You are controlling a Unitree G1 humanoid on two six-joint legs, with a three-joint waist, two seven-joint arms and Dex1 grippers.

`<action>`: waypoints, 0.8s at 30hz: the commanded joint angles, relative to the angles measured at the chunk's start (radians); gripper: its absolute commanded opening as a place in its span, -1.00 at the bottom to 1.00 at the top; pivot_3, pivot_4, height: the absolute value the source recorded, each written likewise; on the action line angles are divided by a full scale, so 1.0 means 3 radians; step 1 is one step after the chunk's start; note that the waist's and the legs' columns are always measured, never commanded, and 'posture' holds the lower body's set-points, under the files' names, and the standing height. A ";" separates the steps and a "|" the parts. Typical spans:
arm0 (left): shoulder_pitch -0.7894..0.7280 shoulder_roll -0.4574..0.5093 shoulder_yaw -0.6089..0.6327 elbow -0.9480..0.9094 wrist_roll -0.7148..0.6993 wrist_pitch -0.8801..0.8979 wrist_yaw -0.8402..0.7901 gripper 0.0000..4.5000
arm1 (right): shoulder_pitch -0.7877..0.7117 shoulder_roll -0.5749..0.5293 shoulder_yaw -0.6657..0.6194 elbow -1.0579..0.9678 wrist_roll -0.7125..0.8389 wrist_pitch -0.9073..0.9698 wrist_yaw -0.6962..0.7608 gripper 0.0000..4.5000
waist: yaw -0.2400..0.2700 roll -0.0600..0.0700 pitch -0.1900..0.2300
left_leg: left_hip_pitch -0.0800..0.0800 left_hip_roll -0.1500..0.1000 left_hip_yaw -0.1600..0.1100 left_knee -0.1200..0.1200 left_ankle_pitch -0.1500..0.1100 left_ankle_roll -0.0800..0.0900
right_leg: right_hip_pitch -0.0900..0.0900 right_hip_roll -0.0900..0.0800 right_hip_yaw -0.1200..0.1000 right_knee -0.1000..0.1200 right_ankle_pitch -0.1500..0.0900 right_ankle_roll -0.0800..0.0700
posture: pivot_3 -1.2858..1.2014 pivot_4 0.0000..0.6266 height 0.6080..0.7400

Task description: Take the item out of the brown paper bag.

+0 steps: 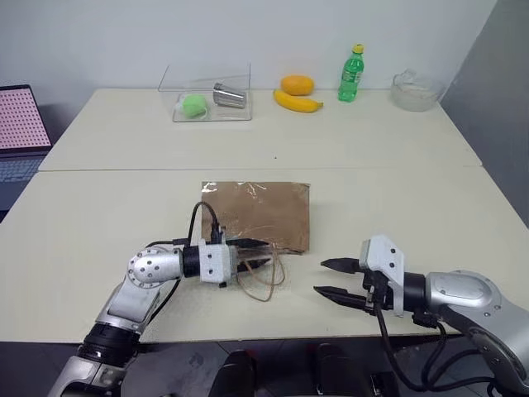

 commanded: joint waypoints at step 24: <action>-0.0499 -0.0131 0.0160 -0.0278 -0.0357 0.1200 0.0157 -0.99 | -0.1166 0.0881 0.1531 0.0769 -0.0646 -0.0244 -0.0262 0.07 | -0.0006 -0.0001 0.0000 | -0.0001 0.0000 -0.0009 0.0000 0.0001 -0.0001 | -0.0002 0.0003 -0.0002 0.0001 -0.0001 0.0001 | 0.03 -0.52 1.00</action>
